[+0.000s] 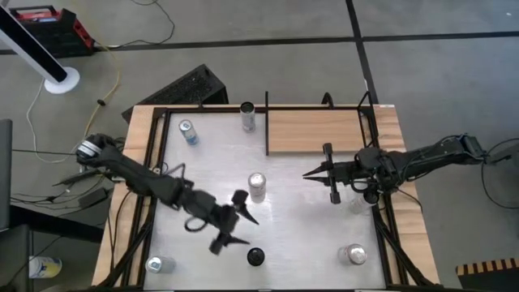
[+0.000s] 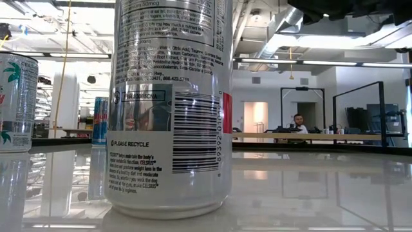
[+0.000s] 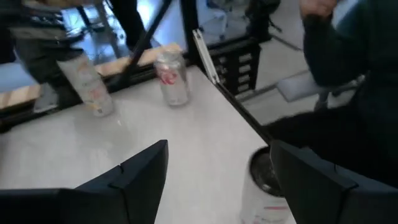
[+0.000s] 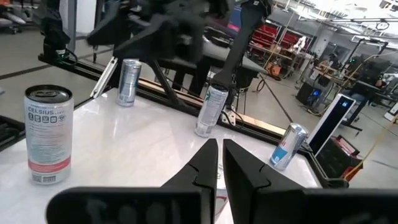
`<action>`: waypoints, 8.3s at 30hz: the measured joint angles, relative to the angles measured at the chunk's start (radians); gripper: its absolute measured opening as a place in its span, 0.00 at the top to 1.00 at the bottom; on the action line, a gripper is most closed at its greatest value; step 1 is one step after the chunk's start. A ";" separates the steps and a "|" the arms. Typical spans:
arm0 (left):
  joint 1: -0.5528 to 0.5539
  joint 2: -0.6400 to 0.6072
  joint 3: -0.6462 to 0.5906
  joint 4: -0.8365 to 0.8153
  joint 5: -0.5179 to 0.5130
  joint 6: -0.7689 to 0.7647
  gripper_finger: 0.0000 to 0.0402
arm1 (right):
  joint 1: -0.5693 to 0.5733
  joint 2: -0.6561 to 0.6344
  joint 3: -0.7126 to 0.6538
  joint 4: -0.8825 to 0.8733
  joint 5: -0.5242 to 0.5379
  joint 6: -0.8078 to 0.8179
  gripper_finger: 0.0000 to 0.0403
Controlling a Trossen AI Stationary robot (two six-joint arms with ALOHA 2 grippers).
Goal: Place canned beverage on shelf
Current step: Put the top white and pink soda can on the shelf
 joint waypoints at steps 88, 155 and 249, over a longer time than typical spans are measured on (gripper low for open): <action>0.124 -0.306 -0.099 -1.578 -0.006 -0.676 0.45 | 0.037 0.001 0.000 -0.047 -0.001 0.021 0.88; 0.199 -0.120 0.131 -1.645 0.035 -0.334 0.20 | 0.037 0.001 0.000 -0.062 0.000 0.019 0.88; 0.085 -0.520 -0.115 -1.622 -0.033 -0.766 0.20 | 0.036 0.022 0.001 -0.040 0.000 0.038 0.88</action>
